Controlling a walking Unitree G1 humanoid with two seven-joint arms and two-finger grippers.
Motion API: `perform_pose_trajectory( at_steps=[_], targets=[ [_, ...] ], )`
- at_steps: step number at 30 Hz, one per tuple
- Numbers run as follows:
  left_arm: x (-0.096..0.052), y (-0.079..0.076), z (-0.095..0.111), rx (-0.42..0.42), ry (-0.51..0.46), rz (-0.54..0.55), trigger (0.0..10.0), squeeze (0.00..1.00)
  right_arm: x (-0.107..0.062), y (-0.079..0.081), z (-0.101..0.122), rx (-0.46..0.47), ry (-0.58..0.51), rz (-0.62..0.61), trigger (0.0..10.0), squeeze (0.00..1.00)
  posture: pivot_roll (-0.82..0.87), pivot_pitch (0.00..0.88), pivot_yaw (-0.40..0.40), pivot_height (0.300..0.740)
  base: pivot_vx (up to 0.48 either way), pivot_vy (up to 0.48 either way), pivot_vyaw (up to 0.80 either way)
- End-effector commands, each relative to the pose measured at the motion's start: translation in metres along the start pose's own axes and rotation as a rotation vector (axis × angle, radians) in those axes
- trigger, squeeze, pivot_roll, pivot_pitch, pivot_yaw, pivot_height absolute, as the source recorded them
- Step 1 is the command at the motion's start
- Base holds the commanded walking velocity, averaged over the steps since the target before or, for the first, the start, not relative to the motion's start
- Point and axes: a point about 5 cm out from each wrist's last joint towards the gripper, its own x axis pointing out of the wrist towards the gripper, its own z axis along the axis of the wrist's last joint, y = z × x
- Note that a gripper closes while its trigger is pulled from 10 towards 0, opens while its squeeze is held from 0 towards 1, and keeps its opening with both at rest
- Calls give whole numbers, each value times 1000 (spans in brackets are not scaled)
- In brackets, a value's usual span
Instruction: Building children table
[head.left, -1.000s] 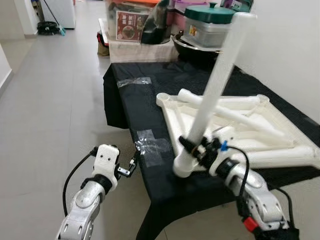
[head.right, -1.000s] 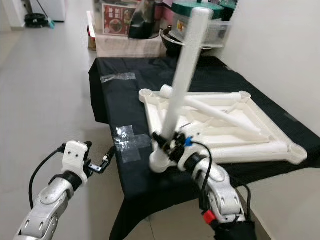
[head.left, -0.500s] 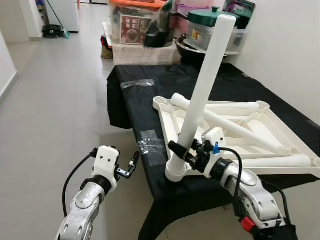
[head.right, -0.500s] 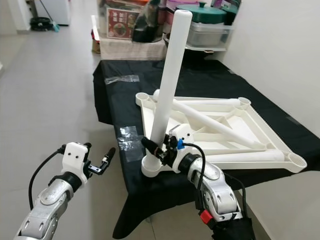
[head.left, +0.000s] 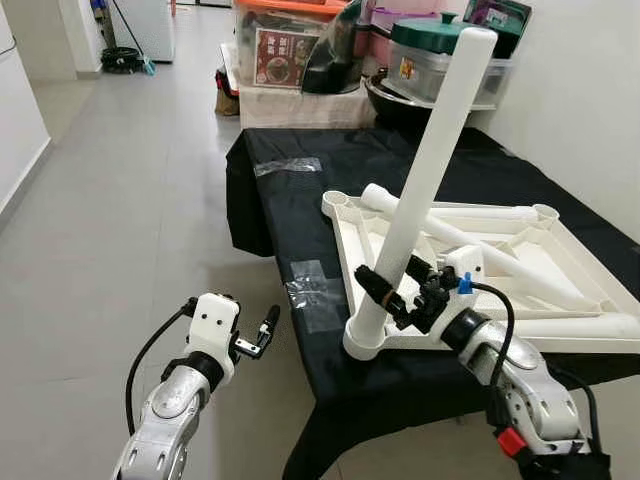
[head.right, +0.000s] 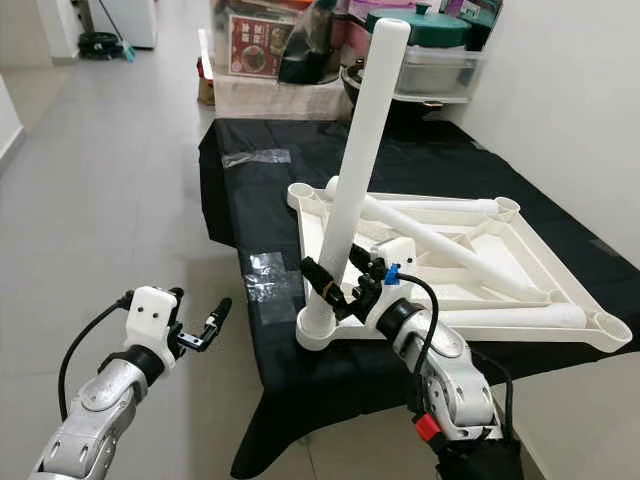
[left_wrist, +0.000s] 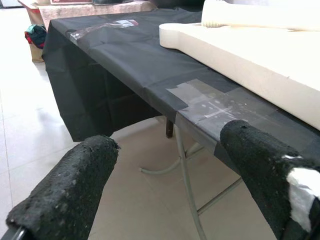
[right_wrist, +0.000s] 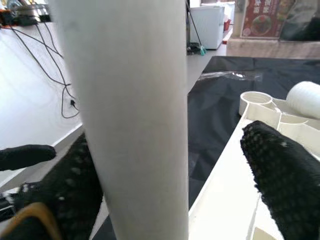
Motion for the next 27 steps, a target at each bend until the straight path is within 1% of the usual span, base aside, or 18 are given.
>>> perform_pose_trajectory(
  at_steps=[1,4,6,7,8,9,10,11,13,14,15,17,19,21,27],
  targets=[
    [0,-5,-3,7,10,-13,10000,0,-2,8,2,19,-12,56,10000,1000,-24,0,-111,740,0,0,0],
    [0,-5,-4,9,11,-15,10000,0,-4,13,2,25,-11,99,10000,1000,-27,0,-110,740,0,0,0],
    [0,-6,-4,8,11,-17,10000,0,-9,18,2,39,4,151,10000,1000,-30,0,-110,740,0,0,0],
    [0,-6,-4,8,11,-17,10000,0,-9,18,2,39,4,151,10000,1000,-30,0,-110,740,0,0,0],
    [0,-6,-4,7,11,-18,10000,0,-14,23,0,47,28,198,10000,1000,-33,0,-108,740,0,0,0],
    [0,-6,-4,7,11,-18,10000,0,-14,23,0,47,28,198,10000,1000,-33,0,-108,740,0,0,0],
    [0,-6,-4,6,11,-20,10000,0,-20,27,-3,48,65,249,10000,1000,-35,0,-106,740,0,0,0],
    [0,-6,-4,6,11,-20,10000,0,-20,27,-3,48,65,249,10000,1000,-35,0,-106,740,0,0,0],
    [0,-7,-4,5,11,-24,10000,0,-29,30,-9,31,127,300,10000,1000,-39,0,-105,740,0,0,0],
    [0,-7,-4,5,11,-24,10000,0,-29,30,-9,31,127,300,10000,1000,-39,0,-105,740,0,0,0],
    [1,-8,-5,4,11,-26,10000,0,-32,28,-12,14,154,302,10000,1000,-39,0,-105,740,0,0,0],
    [1,-8,-5,4,11,-26,10000,0,-32,28,-12,11,158,301,10000,1000,-39,0,-105,740,0,0,0],
    [1,-8,-4,4,9,-25,10000,0,-33,18,-17,-29,200,259,10000,1000,-33,0,-109,740,0,0,0],
    [0,-7,-4,3,8,-23,10000,0,-34,12,-20,-52,231,228,10000,1000,-33,0,-110,740,0,0,0],
    [0,-6,-5,3,9,-22,10000,0,-38,10,-24,-76,276,222,10000,1000,-35,0,-109,740,0,0,0]
  ],
)
